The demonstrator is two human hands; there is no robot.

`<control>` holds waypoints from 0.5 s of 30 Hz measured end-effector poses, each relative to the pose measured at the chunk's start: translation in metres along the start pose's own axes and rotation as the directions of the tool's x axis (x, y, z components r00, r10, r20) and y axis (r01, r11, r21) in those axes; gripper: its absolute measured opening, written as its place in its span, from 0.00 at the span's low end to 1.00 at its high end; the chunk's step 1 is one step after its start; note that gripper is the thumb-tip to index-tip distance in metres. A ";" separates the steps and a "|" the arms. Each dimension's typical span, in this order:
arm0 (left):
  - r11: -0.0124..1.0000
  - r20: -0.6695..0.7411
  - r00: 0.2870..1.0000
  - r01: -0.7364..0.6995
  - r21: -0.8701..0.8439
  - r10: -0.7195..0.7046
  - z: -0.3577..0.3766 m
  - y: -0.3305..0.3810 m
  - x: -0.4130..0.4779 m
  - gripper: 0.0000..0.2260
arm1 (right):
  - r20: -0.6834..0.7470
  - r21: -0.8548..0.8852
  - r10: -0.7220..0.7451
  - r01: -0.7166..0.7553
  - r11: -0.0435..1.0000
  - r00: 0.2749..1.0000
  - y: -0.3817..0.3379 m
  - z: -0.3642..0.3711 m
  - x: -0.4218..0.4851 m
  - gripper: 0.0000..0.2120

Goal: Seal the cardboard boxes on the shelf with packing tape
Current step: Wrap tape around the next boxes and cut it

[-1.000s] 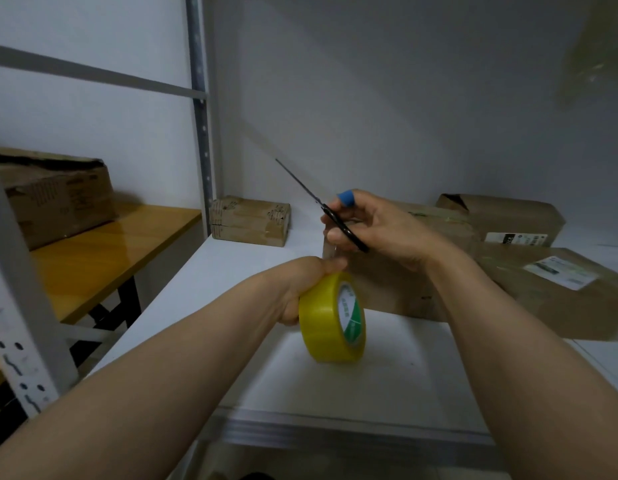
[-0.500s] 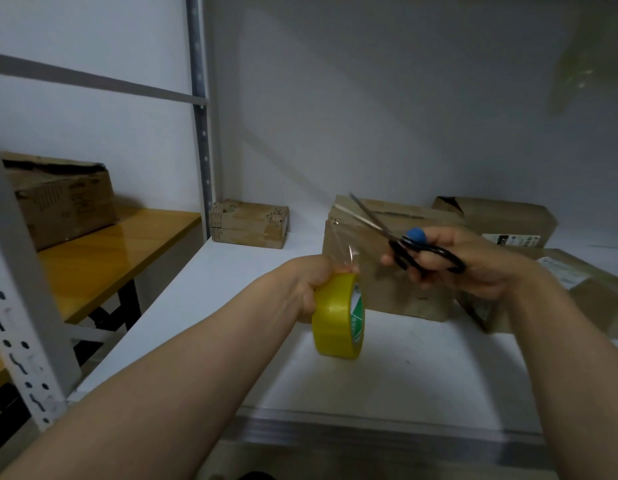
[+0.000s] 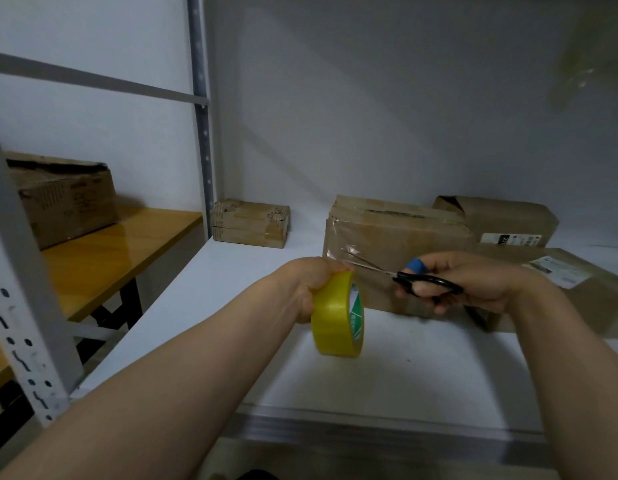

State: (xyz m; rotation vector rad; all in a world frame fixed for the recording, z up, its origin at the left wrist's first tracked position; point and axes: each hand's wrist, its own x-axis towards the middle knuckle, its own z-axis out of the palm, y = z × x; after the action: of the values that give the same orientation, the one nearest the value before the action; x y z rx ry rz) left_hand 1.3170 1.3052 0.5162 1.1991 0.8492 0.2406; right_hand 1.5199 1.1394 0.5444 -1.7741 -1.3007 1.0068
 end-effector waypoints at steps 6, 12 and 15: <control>1.000 -0.009 1.000 -0.016 0.013 0.016 0.003 0.000 0.000 0.23 | 0.013 -0.034 0.046 -0.045 0.998 0.999 -0.003 -0.002 0.004 0.38; 0.999 -0.012 1.000 -0.016 0.043 0.017 0.004 0.000 -0.003 0.24 | 0.002 -0.033 0.047 -0.047 0.998 0.999 0.000 -0.003 -0.001 0.39; 0.998 -0.016 0.999 -0.031 0.058 0.032 0.007 0.000 -0.006 0.21 | -0.011 -0.022 -0.002 0.001 1.000 1.000 -0.005 0.004 0.006 0.32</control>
State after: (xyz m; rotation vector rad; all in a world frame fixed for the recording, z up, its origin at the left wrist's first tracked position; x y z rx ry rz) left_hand 1.3182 1.2965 0.5199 1.2667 0.8570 0.2531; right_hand 1.5158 1.1465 0.5460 -1.7927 -1.3110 0.9840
